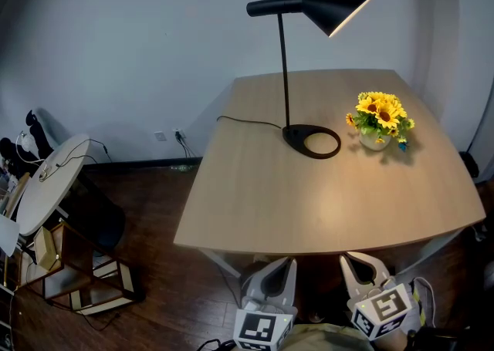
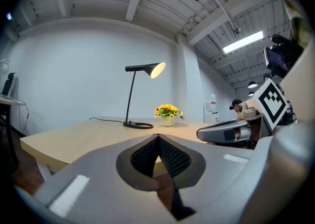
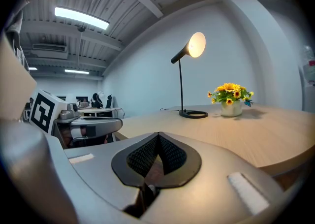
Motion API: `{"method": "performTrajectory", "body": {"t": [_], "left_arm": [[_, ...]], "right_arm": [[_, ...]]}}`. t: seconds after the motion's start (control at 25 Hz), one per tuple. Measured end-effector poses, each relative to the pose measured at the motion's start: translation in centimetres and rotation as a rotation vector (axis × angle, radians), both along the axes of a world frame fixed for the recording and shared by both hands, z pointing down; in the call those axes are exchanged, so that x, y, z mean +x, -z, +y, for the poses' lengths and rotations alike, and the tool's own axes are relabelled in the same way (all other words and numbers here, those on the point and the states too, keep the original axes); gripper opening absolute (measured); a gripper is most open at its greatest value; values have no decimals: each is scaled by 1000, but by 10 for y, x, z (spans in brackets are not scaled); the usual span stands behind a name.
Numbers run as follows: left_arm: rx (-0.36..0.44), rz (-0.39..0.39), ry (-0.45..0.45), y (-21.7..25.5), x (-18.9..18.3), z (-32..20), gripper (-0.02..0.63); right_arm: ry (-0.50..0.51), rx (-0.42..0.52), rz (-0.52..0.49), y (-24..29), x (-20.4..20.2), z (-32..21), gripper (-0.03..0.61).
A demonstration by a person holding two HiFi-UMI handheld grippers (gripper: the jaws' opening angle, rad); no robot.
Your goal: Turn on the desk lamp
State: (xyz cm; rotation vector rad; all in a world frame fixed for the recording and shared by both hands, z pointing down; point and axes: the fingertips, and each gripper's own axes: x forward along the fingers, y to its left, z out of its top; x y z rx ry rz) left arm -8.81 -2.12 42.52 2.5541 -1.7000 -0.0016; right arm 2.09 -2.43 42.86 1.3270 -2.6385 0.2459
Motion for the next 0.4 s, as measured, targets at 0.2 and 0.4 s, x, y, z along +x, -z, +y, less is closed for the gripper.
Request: {"method": "performTrajectory", "body": {"t": [0.2,0.4], "left_arm": [[-3,-3,-6,2,2,-1,-3],[-23,-5,-2,-5,1,0,-3]], "right_arm": [[-1,0,2,0,0,-1,-3],[1,5,4,-1,0,-2,-3]]}}
